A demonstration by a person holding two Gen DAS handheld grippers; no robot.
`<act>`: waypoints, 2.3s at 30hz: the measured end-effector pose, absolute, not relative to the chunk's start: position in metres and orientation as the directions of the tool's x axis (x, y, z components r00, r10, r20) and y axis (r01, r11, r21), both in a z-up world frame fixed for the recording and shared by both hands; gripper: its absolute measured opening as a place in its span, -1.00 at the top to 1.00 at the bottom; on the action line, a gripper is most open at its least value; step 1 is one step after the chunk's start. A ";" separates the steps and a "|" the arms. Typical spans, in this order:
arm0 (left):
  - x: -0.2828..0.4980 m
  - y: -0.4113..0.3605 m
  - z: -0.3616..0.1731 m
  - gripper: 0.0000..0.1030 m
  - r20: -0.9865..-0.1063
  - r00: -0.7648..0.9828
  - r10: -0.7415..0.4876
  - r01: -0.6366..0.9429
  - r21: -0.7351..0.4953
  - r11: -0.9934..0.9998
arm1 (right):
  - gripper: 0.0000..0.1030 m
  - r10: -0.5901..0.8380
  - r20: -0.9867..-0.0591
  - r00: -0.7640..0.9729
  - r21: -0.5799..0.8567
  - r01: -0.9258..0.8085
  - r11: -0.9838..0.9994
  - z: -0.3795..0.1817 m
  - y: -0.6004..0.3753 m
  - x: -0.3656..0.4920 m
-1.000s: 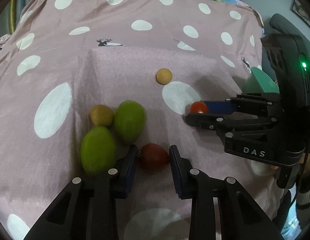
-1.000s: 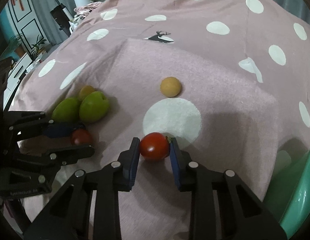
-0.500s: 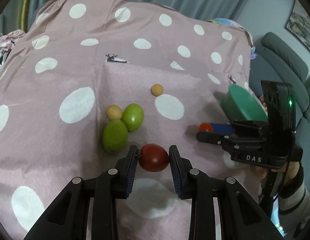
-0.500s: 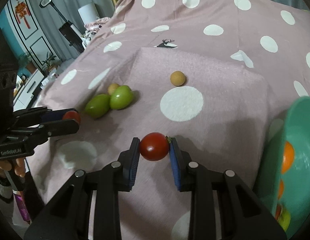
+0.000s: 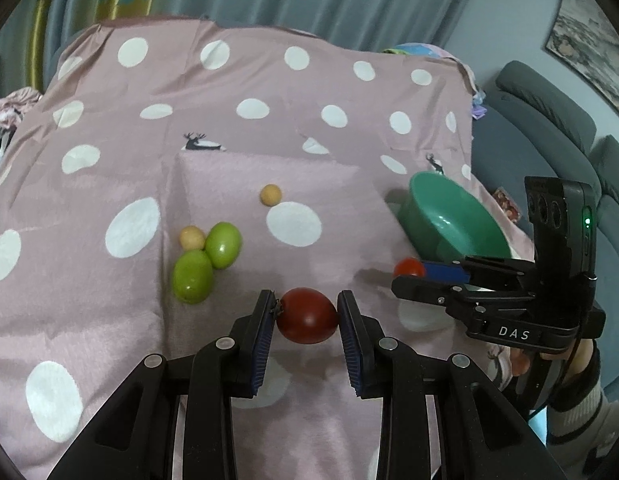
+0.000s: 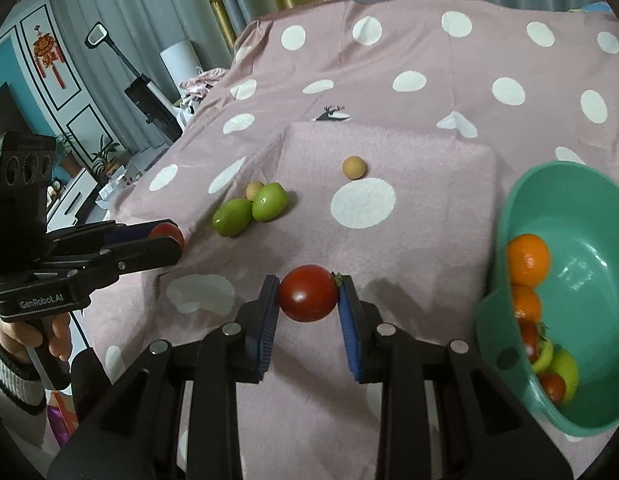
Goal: Organize fruits
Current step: 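Lift both red tomatoes and carry them toward the green bowl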
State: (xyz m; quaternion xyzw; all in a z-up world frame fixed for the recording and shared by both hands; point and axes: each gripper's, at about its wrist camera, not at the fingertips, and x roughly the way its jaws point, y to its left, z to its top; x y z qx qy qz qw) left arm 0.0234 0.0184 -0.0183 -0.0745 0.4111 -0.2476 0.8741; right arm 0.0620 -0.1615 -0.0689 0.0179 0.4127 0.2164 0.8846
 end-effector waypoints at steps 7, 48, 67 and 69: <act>0.017 0.002 -0.001 0.38 -0.670 0.554 -0.495 0.401 -0.306 0.863 | 0.42 0.393 -0.689 0.609 0.206 -0.355 0.912 -0.054 -0.176 0.047; 0.057 -0.111 -0.090 0.04 -0.829 0.313 -0.463 0.575 -0.223 0.787 | 0.42 0.351 -0.625 0.698 0.289 -0.211 0.934 -0.051 -0.258 0.034; 0.041 -0.101 -0.069 0.38 -0.819 0.363 -0.445 0.568 -0.185 0.802 | 0.42 0.352 -0.605 0.714 0.306 -0.200 0.931 -0.049 -0.266 0.030; 0.043 -0.104 -0.060 0.38 -0.808 0.377 -0.452 0.572 -0.181 0.800 | 0.42 0.354 -0.598 0.719 0.313 -0.198 0.929 -0.049 -0.269 0.029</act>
